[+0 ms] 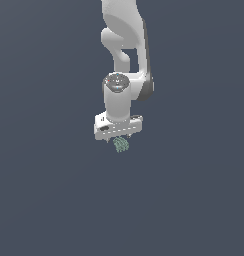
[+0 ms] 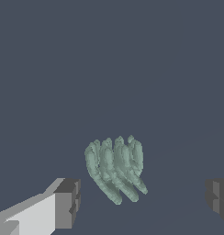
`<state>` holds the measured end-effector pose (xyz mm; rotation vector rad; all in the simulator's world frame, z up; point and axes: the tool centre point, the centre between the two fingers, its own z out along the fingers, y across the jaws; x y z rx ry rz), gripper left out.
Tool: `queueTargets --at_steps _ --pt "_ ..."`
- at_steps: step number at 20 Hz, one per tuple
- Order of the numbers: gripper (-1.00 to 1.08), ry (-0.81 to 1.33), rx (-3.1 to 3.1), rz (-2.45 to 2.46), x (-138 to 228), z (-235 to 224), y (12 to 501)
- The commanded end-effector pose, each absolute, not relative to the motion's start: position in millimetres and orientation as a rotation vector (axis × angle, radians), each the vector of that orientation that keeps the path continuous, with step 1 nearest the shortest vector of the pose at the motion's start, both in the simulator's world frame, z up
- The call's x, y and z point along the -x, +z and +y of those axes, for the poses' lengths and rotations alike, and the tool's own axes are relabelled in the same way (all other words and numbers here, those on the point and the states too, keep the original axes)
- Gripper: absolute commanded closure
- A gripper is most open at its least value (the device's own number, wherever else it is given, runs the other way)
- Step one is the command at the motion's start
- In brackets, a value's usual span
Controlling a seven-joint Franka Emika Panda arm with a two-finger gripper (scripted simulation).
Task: Pick up the object and move it to a goal position.
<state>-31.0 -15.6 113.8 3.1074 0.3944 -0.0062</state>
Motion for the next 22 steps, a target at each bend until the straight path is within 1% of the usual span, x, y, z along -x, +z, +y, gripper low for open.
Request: queueTargets --at_steps 1,8,16,22 --pt "-0.92 -0.004 -3.099 0.476 36.9 -11.8 105.4" --pt "-0.92 -0.001 -3.082 0.606 47.2 -5.5 92.1" --pt "-0.92 -0.001 -3.080 0.618 48.5 -5.0 87.5" --pt "-0.92 -0.001 -3.079 0.622 49.6 -4.7 63.8"
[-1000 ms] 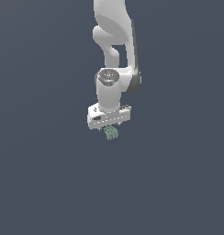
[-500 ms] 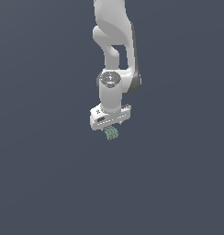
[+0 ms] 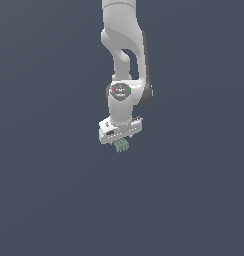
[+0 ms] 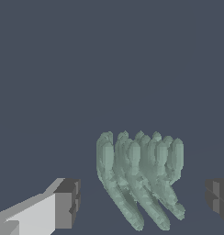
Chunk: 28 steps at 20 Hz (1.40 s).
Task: Pick up the object and move it to a goal position.
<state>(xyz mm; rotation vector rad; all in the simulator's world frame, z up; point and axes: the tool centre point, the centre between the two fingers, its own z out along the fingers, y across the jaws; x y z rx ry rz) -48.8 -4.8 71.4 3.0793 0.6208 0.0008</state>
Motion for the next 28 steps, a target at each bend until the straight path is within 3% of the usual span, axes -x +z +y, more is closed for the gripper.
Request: queueTargets --at_steps 1,9,10,28 --pt "-0.92 0.000 -3.079 0.623 49.8 -4.7 58.5" --pt "-0.92 0.000 -3.079 0.626 49.1 -4.6 40.0" --pt "1.08 0.000 -3.079 0.626 49.1 -4.6 40.0" --pt "1.08 0.001 -3.078 0.624 52.2 -14.1 56.1"
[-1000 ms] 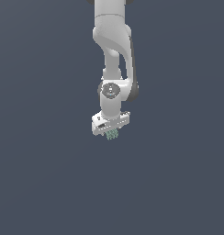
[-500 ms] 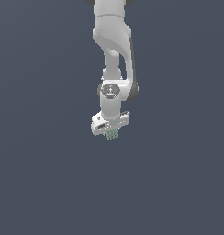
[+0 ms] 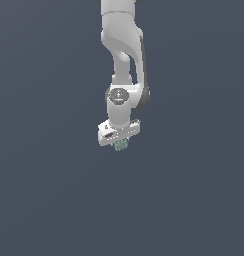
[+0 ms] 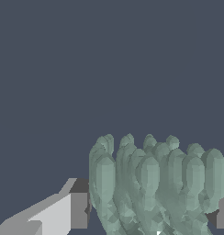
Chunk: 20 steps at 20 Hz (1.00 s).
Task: Pick up the object and move it to a goal position.
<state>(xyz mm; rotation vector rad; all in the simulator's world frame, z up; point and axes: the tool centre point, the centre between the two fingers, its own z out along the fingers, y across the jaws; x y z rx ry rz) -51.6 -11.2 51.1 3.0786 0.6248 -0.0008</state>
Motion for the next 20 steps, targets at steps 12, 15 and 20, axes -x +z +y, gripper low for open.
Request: queueTargets --at_steps 12,15,20 --pt "1.08 0.001 -3.079 0.625 68.7 -60.6 138.8" --pt "1.08 0.001 -3.080 0.625 74.6 -77.9 169.8" --pt "1.08 0.002 -3.081 0.626 84.8 -108.6 225.0"
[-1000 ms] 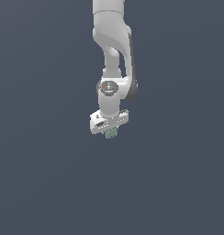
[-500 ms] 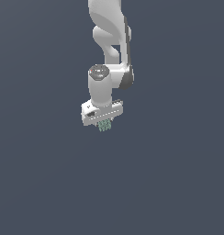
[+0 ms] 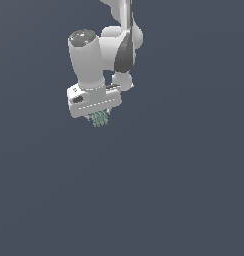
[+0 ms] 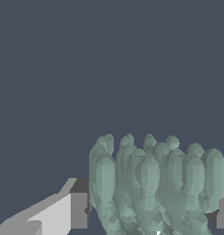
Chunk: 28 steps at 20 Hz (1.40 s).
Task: Pick up the object and move it to a goal position.
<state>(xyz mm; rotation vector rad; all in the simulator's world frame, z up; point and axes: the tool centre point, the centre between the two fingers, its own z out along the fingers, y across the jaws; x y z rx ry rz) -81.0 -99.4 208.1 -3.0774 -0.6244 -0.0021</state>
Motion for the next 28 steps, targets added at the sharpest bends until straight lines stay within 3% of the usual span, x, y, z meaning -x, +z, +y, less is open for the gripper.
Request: queueTargets --at_steps 1,16,28 --pt "1.08 -0.002 3.076 -0.625 86.8 -114.6 235.8" --pt "1.08 -0.001 3.077 -0.625 110.5 -199.0 384.6" --pt "1.08 0.000 3.079 -0.626 115.4 -231.3 439.7"
